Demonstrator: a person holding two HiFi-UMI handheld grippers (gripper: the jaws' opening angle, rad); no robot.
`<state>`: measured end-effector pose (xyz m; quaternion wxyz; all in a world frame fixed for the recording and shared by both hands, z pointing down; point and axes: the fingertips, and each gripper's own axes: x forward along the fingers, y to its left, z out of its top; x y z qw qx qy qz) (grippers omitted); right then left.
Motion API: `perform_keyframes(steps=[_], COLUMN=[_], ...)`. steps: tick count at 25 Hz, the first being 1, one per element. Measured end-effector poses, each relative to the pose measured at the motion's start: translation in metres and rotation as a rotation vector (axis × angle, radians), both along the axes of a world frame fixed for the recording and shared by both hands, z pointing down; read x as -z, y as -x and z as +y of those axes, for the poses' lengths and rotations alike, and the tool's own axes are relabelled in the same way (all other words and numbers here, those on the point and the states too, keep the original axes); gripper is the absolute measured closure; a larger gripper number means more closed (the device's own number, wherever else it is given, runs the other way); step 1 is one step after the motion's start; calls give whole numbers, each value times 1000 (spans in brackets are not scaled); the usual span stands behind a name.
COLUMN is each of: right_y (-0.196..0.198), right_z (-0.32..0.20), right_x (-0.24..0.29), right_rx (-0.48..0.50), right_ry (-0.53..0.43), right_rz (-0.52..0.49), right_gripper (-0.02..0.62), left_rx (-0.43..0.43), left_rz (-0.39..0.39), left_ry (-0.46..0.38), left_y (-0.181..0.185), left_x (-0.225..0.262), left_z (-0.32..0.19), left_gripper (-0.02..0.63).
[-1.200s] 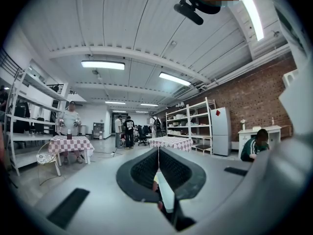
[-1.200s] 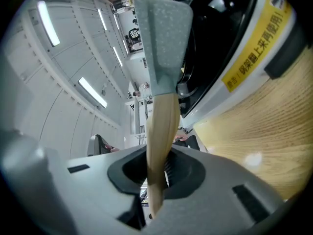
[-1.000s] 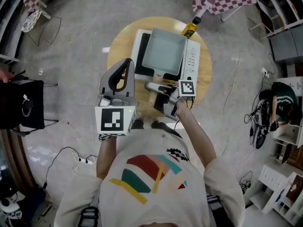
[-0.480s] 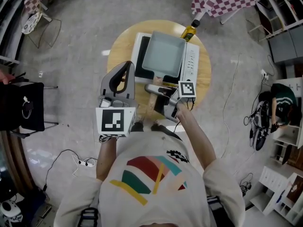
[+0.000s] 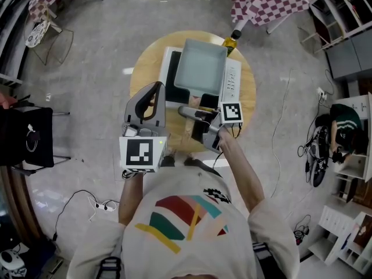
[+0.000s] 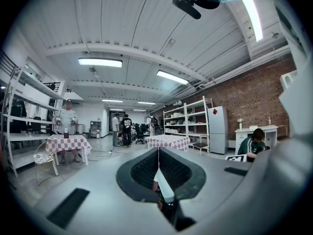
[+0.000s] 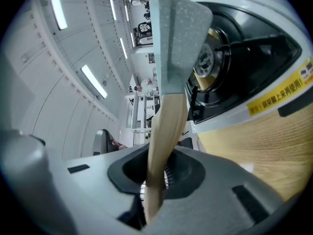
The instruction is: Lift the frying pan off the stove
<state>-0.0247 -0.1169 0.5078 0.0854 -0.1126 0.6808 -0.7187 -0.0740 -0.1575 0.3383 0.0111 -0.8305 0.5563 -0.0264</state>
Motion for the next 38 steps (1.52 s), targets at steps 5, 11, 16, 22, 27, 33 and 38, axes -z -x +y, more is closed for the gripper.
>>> perform_keyframes(steps=[5,11,16,22,27,33,38], right_y=[2,-1,0,3,8,2,1], right_z=[-10,-21,-18,5,19,37,42], right_x=[34,91,131,169,193,202,206], right_rx=[13,36,60,86,109,117,131], right_ry=[-102,-244,-361,-457,-482,-480,-487], right_rz=[1,10,55,48,29,49,27], right_gripper=[557,555,554,554,552,549,535], left_rx=[4,3,10,26,34,31,30], left_rz=[6,18,34,104,129,107,117], left_ry=[-14,-32,-25,-32,-95,-110,-99], left_y=[3,1,2,6,13,11,10], left_x=[1,14,28,56,78,80,85], left_z=[2,1,4,13,14,21,18], left_gripper=[600,600,600,600,600,600,600])
